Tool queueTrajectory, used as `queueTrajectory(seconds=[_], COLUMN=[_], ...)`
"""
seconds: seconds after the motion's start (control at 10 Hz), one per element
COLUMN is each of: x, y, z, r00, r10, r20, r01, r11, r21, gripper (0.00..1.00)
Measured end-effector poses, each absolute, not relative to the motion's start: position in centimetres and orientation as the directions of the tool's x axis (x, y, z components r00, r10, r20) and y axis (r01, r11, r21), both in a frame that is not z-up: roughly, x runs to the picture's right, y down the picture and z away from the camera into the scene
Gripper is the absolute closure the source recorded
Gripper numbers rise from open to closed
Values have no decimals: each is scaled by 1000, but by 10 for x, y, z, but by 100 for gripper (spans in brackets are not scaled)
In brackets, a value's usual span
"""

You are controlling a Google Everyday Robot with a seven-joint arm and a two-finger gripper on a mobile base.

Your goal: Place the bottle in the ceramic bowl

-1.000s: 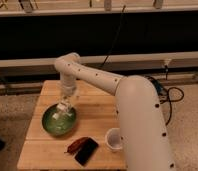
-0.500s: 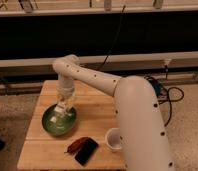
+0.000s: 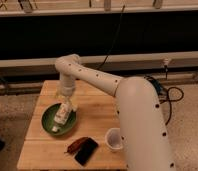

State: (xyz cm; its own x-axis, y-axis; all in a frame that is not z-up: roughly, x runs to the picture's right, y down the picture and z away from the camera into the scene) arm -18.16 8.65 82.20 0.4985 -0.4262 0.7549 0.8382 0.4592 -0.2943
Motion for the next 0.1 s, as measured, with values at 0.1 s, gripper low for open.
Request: queueTrajectory(seconds=[0.1], x=[-182], y=[86], z=[822], r00=[496], r10=[-426], r20=[757], r01=[839], r11=[460], r21=[-291], gripper=[20])
